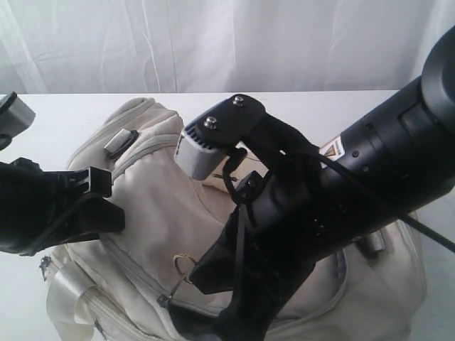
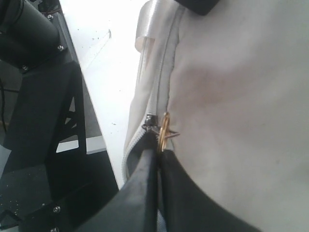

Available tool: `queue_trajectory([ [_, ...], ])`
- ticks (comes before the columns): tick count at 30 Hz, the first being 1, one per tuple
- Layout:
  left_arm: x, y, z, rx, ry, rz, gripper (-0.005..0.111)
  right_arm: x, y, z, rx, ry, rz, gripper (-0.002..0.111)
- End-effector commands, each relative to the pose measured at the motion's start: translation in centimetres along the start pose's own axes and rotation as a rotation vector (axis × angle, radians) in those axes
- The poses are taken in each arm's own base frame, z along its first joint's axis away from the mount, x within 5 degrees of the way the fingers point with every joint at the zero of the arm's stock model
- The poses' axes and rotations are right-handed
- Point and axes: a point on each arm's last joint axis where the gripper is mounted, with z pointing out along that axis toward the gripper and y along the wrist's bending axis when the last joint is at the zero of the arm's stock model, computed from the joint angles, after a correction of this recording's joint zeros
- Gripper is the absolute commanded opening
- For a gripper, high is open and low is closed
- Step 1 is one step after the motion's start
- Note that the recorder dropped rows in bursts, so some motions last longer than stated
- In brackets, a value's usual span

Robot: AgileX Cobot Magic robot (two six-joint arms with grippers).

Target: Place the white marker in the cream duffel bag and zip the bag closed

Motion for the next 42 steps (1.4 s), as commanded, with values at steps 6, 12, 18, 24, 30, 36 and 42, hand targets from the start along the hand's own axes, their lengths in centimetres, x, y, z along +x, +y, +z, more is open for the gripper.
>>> queue_trajectory([
  [6, -0.9, -0.2, 0.8, 0.028, -0.082, -0.020, 0.010, -0.1, 0.3, -0.2, -0.010, -0.021, 0.004, 0.000],
  [12, -1.9, -0.2, 0.7, 0.030, -0.192, 0.035, 0.001, 0.2, 0.5, -0.2, -0.033, 0.008, 0.004, 0.000],
  [18, -2.3, -0.1, 0.6, 0.022, -0.230, 0.064, 0.001, 0.4, 0.6, -0.2, -0.046, 0.036, -0.002, 0.000],
  [24, -3.4, 1.4, 0.2, -0.032, -0.271, 0.008, 0.001, 1.1, 0.0, -0.7, 0.051, 0.105, -0.009, 0.000],
  [30, -3.9, 2.3, -0.1, -0.072, -0.292, -0.007, 0.001, 1.6, 0.1, -2.9, 0.184, 0.081, 0.015, 0.000],
  [36, -4.0, 2.4, -0.2, -0.075, -0.294, -0.010, 0.001, 1.3, -0.7, -3.0, 0.269, 0.049, 0.018, 0.000],
  [42, -4.0, 2.4, -0.2, -0.075, -0.294, -0.010, 0.001, 0.5, -1.0, -3.1, 0.304, -0.039, 0.005, 0.000],
])
